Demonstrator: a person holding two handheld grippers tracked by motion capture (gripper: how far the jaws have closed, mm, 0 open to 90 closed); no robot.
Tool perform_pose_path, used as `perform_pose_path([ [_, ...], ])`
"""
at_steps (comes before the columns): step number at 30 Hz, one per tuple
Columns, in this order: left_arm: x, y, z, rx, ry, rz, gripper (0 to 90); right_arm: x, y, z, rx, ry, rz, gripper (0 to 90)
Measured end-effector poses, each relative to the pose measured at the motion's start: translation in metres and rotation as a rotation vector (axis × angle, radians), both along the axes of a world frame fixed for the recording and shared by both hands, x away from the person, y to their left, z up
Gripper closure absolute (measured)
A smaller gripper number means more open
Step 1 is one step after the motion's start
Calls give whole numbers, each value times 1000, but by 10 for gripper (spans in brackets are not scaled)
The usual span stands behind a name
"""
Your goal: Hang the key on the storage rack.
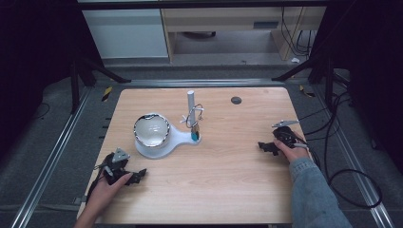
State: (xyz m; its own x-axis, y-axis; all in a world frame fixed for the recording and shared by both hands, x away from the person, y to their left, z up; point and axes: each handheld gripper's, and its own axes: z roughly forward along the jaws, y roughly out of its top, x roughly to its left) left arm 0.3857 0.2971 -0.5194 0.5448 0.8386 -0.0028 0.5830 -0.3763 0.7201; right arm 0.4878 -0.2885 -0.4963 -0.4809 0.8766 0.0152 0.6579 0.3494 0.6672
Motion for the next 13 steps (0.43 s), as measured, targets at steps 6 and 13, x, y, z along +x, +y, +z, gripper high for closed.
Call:
perform_pose_path([
  [6, 0, 0, 0, 0, 0, 0, 0, -1, 6, -8, -15, -65, -32, 1],
  [13, 0, 0, 0, 0, 0, 1, 0, -1, 6, -9, -10, -76, -45, 1],
])
